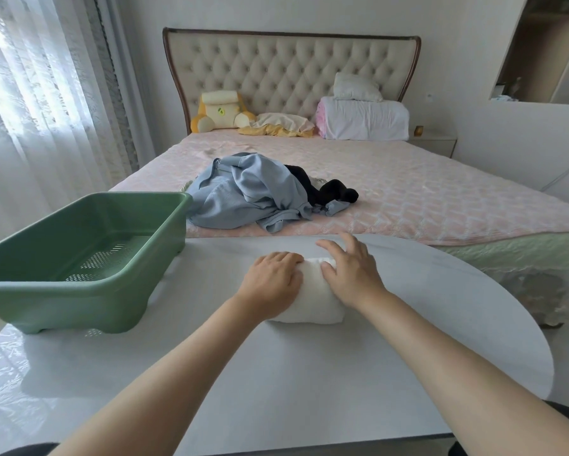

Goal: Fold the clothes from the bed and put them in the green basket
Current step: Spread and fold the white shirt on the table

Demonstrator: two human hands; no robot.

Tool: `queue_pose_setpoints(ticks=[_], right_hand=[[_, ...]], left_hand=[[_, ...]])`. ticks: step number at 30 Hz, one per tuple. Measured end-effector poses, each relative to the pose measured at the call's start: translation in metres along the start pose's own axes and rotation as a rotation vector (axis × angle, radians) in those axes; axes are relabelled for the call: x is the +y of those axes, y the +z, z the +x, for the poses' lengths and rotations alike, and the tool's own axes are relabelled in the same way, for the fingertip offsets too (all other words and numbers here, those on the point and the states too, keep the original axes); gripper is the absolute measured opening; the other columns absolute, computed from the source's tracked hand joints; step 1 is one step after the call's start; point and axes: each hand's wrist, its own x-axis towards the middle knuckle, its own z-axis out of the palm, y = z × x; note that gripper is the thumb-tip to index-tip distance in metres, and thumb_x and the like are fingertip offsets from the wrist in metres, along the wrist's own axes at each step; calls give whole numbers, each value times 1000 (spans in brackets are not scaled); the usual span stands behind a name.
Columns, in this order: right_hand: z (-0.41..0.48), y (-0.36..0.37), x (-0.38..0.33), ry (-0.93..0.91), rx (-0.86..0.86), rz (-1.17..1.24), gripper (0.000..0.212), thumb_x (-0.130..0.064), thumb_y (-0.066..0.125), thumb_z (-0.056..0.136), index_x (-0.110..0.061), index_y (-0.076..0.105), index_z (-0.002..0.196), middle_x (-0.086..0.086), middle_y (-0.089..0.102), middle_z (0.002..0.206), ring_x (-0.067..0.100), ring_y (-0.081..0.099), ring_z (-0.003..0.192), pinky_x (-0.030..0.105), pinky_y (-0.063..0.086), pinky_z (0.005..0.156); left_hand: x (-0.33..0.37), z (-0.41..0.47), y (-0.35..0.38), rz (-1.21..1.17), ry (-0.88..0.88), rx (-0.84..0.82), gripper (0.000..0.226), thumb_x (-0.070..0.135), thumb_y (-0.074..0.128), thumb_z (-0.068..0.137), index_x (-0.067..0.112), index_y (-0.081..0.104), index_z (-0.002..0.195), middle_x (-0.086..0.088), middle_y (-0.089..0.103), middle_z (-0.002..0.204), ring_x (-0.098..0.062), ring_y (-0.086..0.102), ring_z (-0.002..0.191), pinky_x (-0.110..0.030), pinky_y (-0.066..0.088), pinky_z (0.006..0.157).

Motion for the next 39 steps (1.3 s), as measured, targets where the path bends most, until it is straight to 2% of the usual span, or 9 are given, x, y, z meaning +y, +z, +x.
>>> queue_pose_setpoints(ticks=[3,7,12,18,20,24,29,34,39], right_hand=[[0,7,-8,-303,-19,61,46,-16,42,96,-13,60,139,13,49,150,32,45,137,42,34,116],[-10,15,-4,-270,-249,197,52,-34,50,104,-19,41,152,-3,38,156,13,23,147,7,4,112],[-6,18,8,-180,-322,222,65,-54,58,95,-32,35,153,-12,33,155,13,28,143,21,19,112],[0,18,11,-126,-377,211,67,-61,57,92,-36,35,151,-13,35,152,16,38,138,33,30,114],[0,19,13,-127,-380,211,70,-64,57,91,-36,34,151,-11,28,157,18,32,144,35,27,118],[-4,20,11,-160,-338,223,72,-61,57,92,-32,34,154,-4,-11,167,15,2,152,39,17,123],[-8,16,3,-292,-295,91,75,-52,51,99,-26,17,160,3,11,164,20,9,149,43,21,122],[-12,6,2,-230,-517,-58,111,-38,72,78,-40,-4,158,-3,-8,166,21,-16,153,36,10,124],[-9,11,-8,-164,-450,-74,104,-27,70,72,-50,9,152,-2,19,152,27,28,138,38,42,109]], left_hand=[[-4,-7,9,134,-10,-47,68,60,17,87,23,49,135,5,57,128,-19,47,119,-33,32,101],[-18,-6,11,-111,-103,-197,64,59,15,90,28,50,135,6,56,132,-19,45,124,-35,31,103],[-23,2,19,-488,-324,-239,40,34,39,103,26,53,139,7,53,141,-12,44,127,-27,30,101],[-32,2,22,-607,-431,-308,46,51,41,98,31,53,137,9,54,138,-12,49,125,-32,36,107],[-33,2,20,-495,-400,-333,49,54,38,99,31,49,141,8,50,144,-14,45,130,-36,32,112],[-23,4,0,56,-51,-185,47,47,37,104,30,44,146,9,36,157,-14,27,145,-33,17,119],[-26,-9,-9,-67,-25,-438,112,59,79,69,24,17,156,8,24,158,-15,21,145,-33,25,118],[-31,-5,-2,-92,-60,-439,114,37,85,59,24,23,153,4,33,151,-17,36,136,-27,34,111],[-28,-5,-4,-103,-120,-448,109,27,86,58,21,26,149,1,43,141,-21,47,126,-30,43,100]])
